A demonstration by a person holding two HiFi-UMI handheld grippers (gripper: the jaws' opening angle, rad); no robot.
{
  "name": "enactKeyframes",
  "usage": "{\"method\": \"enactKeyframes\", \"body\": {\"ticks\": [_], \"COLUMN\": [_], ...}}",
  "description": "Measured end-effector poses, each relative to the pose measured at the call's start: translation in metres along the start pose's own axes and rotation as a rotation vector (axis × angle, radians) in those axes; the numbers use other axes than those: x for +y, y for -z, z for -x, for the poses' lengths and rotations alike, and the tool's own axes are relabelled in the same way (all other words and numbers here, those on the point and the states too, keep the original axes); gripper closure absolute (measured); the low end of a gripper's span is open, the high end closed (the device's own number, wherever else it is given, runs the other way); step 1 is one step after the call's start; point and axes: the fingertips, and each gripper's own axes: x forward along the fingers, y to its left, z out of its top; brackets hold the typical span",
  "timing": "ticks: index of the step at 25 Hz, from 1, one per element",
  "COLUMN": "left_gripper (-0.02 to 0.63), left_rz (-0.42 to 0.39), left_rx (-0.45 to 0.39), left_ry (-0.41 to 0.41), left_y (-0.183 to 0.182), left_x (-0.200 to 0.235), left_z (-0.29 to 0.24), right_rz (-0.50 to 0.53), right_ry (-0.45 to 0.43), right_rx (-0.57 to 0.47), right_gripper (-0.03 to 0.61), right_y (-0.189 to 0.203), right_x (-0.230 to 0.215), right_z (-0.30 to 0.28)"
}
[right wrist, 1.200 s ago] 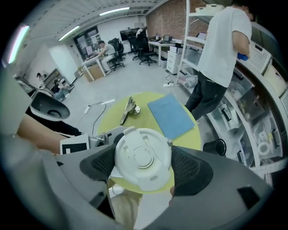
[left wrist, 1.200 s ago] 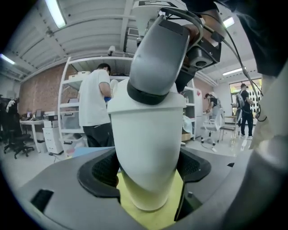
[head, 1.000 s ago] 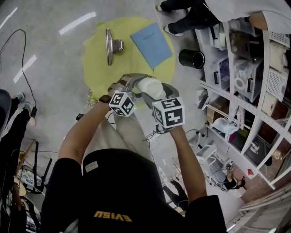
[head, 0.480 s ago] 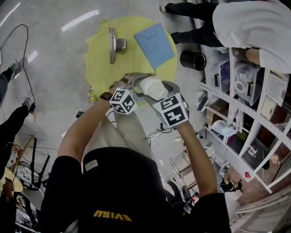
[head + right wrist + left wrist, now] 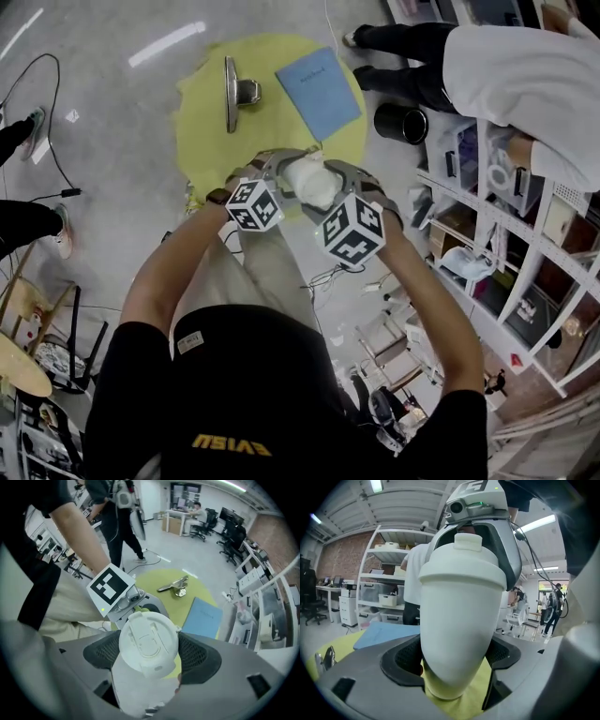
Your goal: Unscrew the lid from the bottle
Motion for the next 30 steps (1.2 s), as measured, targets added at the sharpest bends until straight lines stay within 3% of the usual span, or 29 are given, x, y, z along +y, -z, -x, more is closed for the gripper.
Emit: {"method": "enactKeyframes", "body": {"ticks": [4, 7, 9, 19, 22, 24, 28, 30], "left_gripper": [0.208, 0.207, 0.202, 0.152, 0.153, 0.153, 0.179, 0.181], "left_rz": [-0.004, 0.002, 0.008, -0.082, -0.086, -0.101, -0.08, -0.07], "left_rx": [0.005, 0.019, 0.041, 0.073, 0.048, 0.048, 0.014, -0.002], "left_ry": [-0.009, -0.003, -0.005, -0.162, -0.265, -0.286, -0.28, -0.282], "left_y": [0.0, 0.001, 0.001, -0.019, -0.027, -0.027, -0.028, -0.028], "left_x": [0.003, 0.002, -0.001, -0.007, 0.006, 0.007, 0.006, 0.006], "left_z": [-0.001, -0.001, -0.001, 0.0, 0.003, -0.002, -0.009, -0.007], "right_rz": [0.035, -0.035, -0.107, -0.678, -0.832, -0.909, -1.096, -1.133], "right_ry": [-0.015, 0.005, 0.047, 0.253, 0.357, 0.41, 0.42, 0.413], "right_rx": [0.02, -0.05, -0.095, -0.347, -0.364, -0.35, -0.335, -0.334], "right_gripper": [0.195, 0.183, 0.13, 0.11, 0.127, 0.137, 0.133, 0.167], "right_y": [0.0, -0.002, -0.002, 0.0, 0.0, 0.006, 0.019, 0.02], "right_x": [-0.002, -0.002, 0.001, 0.002, -0.013, -0.019, -0.023, -0.02], "right_z": [-0.001, -0.004, -0.007, 0.034, 0.032, 0.031, 0.024, 0.022]}}
